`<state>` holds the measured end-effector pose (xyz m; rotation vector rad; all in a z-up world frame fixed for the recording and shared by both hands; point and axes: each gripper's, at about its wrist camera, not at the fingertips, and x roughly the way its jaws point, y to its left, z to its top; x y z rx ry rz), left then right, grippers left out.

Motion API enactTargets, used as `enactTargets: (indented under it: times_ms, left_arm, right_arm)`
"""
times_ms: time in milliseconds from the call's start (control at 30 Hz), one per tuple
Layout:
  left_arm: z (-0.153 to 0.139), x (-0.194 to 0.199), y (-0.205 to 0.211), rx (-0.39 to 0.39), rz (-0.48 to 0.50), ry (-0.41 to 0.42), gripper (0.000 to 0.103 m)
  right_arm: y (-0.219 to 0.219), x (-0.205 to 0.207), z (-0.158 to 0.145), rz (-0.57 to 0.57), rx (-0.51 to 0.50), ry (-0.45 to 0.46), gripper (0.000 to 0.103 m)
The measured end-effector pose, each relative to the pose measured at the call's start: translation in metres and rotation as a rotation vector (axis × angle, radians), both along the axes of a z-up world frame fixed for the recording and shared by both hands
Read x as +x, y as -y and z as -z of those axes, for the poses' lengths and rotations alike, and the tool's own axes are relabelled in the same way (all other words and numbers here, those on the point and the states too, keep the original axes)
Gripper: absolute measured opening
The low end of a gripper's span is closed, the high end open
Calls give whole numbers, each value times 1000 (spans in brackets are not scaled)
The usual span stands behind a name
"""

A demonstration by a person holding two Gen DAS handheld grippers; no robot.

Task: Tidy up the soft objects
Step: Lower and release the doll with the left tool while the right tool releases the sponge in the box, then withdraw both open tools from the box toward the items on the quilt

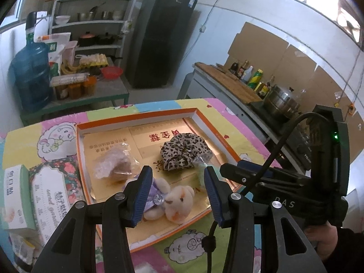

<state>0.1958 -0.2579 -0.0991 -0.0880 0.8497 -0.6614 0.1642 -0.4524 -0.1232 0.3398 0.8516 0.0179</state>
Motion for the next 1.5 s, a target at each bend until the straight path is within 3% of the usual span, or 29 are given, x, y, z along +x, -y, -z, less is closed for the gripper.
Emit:
enactTargets:
  times_ms: [1033, 1500]
  left_arm:
    - [-45, -76, -79, -74, -14, 114, 48]
    - [-44, -109, -142, -27, -66, 161, 48]
  right_arm:
    - [-83, -71, -48, -26, -46, 88, 53]
    - [-142, -94, -47, -71, -58, 87, 53]
